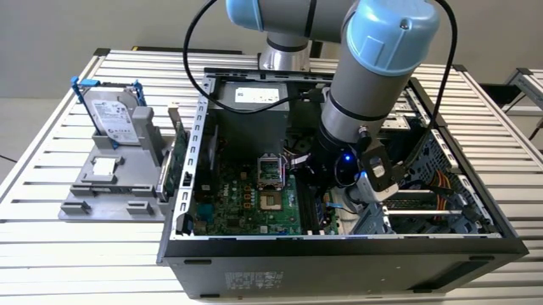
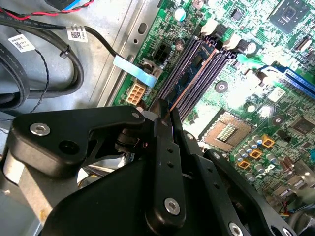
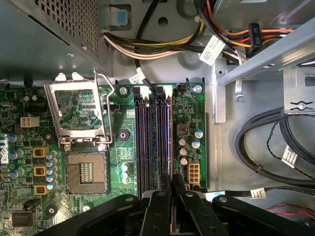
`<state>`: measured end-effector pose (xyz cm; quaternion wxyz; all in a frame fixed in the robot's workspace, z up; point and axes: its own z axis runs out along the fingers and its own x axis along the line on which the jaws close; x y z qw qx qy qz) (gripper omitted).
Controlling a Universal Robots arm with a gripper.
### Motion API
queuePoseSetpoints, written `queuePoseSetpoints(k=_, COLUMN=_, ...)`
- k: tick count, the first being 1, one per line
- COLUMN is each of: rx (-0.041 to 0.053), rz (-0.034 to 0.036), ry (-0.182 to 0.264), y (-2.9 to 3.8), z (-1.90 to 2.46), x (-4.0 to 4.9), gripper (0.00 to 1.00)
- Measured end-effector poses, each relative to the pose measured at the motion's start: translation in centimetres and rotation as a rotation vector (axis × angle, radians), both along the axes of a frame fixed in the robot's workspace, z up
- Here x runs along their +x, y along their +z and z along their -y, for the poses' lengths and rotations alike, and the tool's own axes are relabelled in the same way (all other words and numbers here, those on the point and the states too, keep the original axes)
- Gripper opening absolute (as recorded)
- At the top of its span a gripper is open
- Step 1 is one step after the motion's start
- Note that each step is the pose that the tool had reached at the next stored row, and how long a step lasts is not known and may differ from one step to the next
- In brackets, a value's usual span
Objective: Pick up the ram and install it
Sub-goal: 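Insert the ram into the slot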
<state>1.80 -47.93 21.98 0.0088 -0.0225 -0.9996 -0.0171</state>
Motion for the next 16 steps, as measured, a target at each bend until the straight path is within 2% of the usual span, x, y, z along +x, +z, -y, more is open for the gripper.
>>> queuePoseSetpoints(k=7, rx=-0.0031, rz=0.0000, ry=0.001, y=0.31, z=0.00, x=0.01, gripper=0.00)
queuePoseSetpoints(k=16, rx=-0.0037, rz=0.0001, ry=0.022, y=0.32, z=0.00, x=0.15, gripper=0.00)
